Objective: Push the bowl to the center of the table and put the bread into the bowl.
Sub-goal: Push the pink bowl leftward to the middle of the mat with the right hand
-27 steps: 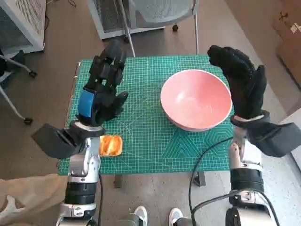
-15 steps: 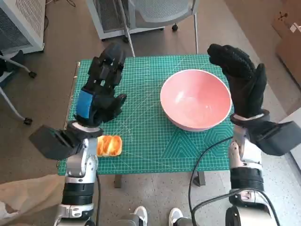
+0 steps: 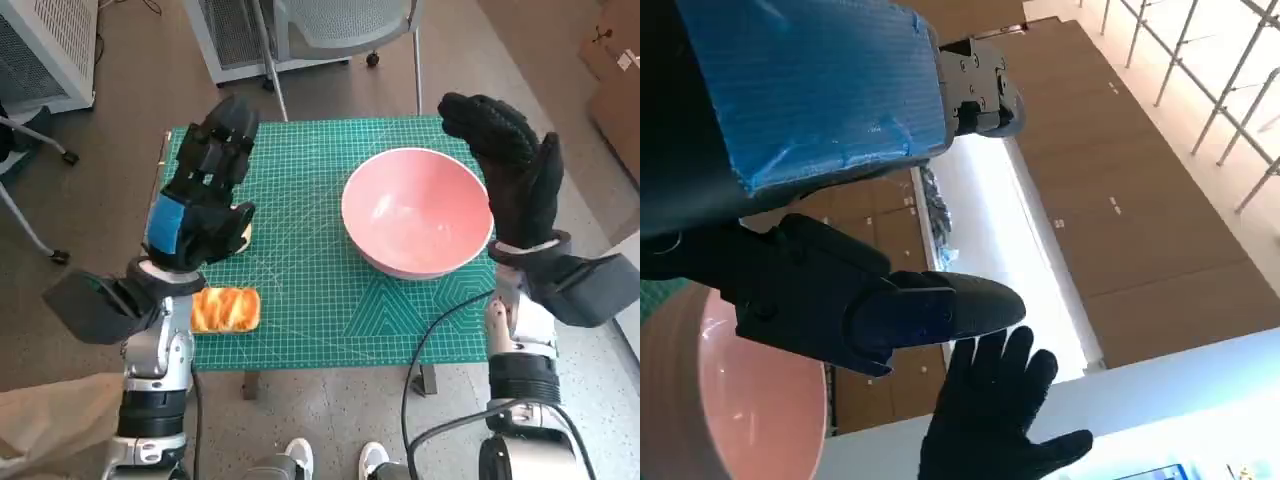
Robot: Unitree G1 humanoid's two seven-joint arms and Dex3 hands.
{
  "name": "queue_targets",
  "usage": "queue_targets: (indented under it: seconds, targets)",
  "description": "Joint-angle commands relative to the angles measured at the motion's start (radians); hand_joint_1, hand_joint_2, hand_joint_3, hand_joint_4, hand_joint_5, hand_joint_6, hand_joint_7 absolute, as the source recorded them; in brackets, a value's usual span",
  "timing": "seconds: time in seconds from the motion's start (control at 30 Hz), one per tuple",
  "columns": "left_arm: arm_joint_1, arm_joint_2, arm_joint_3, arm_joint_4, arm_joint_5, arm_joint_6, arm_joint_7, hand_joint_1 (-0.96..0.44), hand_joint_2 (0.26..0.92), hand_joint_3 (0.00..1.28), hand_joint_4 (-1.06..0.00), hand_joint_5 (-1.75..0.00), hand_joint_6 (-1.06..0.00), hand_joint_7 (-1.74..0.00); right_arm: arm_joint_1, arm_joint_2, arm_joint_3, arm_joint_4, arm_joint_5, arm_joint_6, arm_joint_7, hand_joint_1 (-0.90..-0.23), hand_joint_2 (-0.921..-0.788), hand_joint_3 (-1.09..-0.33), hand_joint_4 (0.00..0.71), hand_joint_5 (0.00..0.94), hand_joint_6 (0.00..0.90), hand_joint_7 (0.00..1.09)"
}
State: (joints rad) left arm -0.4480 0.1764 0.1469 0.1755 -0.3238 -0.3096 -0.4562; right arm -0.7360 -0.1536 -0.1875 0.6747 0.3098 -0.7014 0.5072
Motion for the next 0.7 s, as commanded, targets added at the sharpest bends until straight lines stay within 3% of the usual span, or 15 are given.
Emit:
queue_targets:
  seconds: [0.03, 0.47, 0.7]
  targets:
    - [0.011, 0.011, 0.005, -0.015, -0.005, 0.006, -0.004, -0.62, 0.921, 0.46, -0.02, 0.00, 0.00, -0.40, 0.006, 0.002, 0.005, 0.008, -0.001, 0.010, 0.012, -0.622, -0.921, -0.634, 0.229, 0.002, 0.336, 0.01]
    - [0.020, 0.017, 0.004, -0.034, -0.008, 0.026, 0.004, -0.62, 0.921, 0.47, -0.02, 0.00, 0.00, -0.39, 0.003, 0.003, 0.000, 0.013, 0.006, 0.016, 0.020, -0.627, -0.921, -0.632, 0.230, 0.002, 0.337, 0.01]
    - [0.027, 0.015, 0.000, -0.052, -0.002, 0.043, 0.011, -0.51, 0.831, 0.43, -0.01, 0.00, 0.00, -0.38, 0.000, -0.001, -0.006, 0.023, 0.008, 0.014, 0.021, -0.627, -0.921, -0.629, 0.231, 0.002, 0.338, 0.01]
